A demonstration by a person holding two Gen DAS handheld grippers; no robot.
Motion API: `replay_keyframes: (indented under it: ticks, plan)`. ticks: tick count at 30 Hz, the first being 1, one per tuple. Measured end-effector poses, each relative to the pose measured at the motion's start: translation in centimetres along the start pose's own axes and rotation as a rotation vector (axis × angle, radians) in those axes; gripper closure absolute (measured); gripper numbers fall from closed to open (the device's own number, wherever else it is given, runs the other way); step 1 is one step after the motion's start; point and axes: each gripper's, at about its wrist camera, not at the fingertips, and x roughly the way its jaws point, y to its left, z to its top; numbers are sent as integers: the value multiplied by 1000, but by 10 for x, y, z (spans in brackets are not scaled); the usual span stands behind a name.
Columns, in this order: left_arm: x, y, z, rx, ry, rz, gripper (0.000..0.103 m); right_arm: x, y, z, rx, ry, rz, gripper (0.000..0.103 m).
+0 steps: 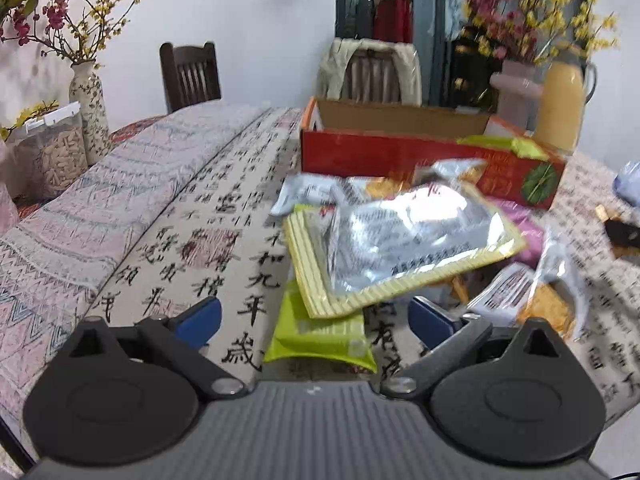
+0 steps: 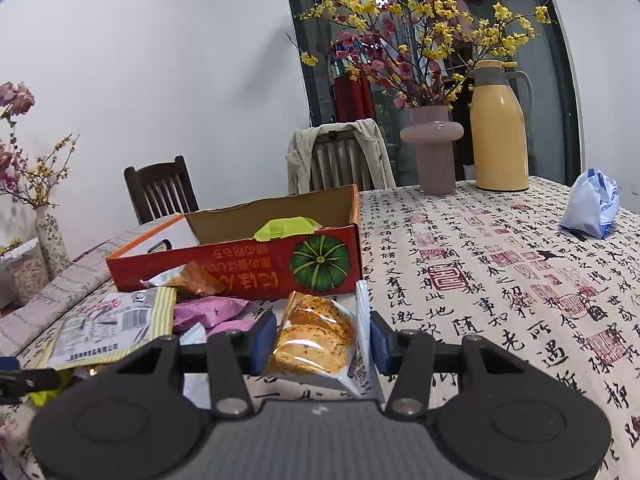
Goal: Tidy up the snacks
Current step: 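Grasp the cookie packet with right gripper while left grasps a yellow-green bar packet, then carry both packets over the cardboard box and open both grippers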
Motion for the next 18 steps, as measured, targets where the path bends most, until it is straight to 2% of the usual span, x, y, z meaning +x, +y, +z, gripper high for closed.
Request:
replay_keyframes:
  ticks: [3, 5, 7, 9, 18]
  plan:
    - [7, 0, -1, -10, 28, -10, 29, -5, -1, -2, 2, 0, 0, 55]
    - [10, 0, 0, -16, 30, -15, 40, -7, -2, -3, 4, 2, -1, 55]
    - [11, 0, 1, -14, 24, -20, 56, -9, -2, -5, 6, 5, -1, 55]
    - [11, 0, 1, -8, 19, -19, 57, -10, -1, -6, 4, 6, 0, 55]
    - [5, 22, 0, -13, -2, 75, 58, -11, -1, -9, 3, 20, -8, 55]
